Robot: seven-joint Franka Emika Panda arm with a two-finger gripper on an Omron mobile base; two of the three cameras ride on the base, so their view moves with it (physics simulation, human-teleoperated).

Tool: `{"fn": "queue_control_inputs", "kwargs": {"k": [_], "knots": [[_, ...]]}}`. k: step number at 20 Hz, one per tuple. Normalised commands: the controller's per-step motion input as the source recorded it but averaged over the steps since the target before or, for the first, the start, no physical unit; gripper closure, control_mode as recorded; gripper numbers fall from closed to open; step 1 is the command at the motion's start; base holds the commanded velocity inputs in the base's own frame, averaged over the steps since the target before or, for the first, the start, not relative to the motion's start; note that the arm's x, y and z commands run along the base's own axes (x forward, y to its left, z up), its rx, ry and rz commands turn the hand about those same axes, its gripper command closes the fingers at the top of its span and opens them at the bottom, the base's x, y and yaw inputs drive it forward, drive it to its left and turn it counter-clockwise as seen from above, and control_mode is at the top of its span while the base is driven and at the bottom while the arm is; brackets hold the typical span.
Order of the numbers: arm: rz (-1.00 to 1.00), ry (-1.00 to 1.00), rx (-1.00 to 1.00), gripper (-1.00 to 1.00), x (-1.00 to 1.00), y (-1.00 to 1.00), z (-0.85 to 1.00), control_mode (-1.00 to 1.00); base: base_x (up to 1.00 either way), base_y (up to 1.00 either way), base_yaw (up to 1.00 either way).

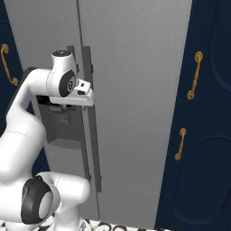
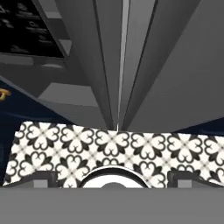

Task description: Take the strawberry from the fridge and place it on top of the pancake, located on the dining counter.

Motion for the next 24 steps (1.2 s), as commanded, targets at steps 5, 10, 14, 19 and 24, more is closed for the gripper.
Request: {"fn": "queue_control_inputs", "kwargs": {"k": [5,10,14,19,24], "knots": [[0.00,0.00,0.00,-1.00,0.00,0.00,0.00,1.00,-0.29,-0.04,-0.04],[0.00,0.00,0.00,-1.00,0.00,0.00,0.00,1.00,-0.59,0.00,-0.05],[0.00,0.00,0.00,-1.00,0.00,0.00,0.00,1.00,-0.56,0.00,-0.04],[-0.03,-0.07,0.00,-1.00,0.16,0.00,-0.15,-1.00,-0.09,0.00,-0.01],[-0.02,-0.29,-0.02,-1.00,0.86,-0.05,-0.02,-1.00,0.00,0.00,0.00]]}}
